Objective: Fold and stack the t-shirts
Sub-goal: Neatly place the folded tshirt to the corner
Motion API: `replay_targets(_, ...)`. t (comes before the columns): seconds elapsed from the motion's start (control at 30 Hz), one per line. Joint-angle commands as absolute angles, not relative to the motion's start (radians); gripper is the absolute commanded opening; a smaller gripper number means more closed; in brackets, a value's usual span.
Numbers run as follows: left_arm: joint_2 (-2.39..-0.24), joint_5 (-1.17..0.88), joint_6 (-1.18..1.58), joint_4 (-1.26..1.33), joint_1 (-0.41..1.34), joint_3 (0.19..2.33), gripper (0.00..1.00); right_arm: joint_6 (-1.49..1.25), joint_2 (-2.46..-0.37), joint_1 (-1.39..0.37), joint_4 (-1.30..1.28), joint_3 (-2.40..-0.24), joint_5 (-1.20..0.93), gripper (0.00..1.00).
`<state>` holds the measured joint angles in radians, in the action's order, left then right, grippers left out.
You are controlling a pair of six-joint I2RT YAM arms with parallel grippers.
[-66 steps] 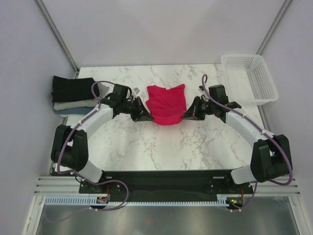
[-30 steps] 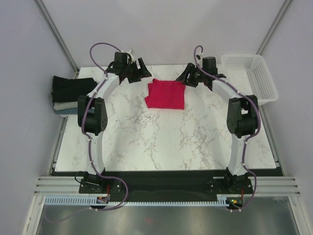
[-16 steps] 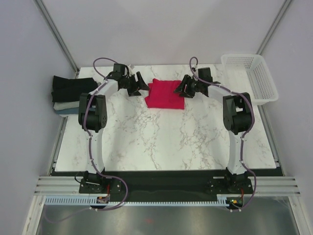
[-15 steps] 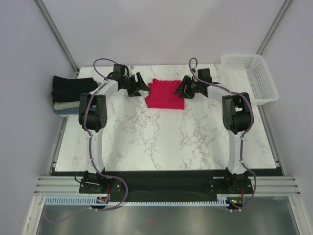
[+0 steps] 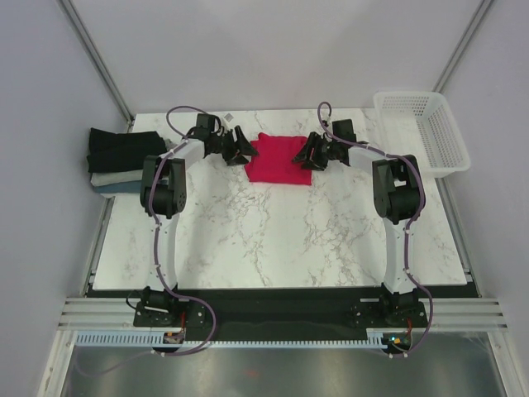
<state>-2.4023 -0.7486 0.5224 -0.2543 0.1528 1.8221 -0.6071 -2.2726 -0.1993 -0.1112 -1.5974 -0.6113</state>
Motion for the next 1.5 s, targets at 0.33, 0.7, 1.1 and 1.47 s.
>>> replay_targets(0.33, -2.508, -0.834, 0.600, -0.152, 0.225, 1.864, 0.39, -0.586, -2.296, -0.202, -0.100, -1.605, -0.594, 0.61)
replay_targets(0.7, -2.279, -0.882, 0.473, -0.274, 0.178, 1.870, 0.02, -0.522, -2.133, -0.146, -0.120, -1.661, -0.611, 0.63)
replay_targets(1.1, -1.970, -0.785, 0.075, -0.742, -0.058, 1.978, 0.02, -0.367, -1.778, -0.031, -0.239, -1.455, -0.517, 0.73)
replay_targets(1.47, -1.951, -0.715, -0.041, -0.928, -0.241, 2.180, 0.02, -0.370, -1.435, 0.023, -0.250, -1.187, -0.485, 0.77)
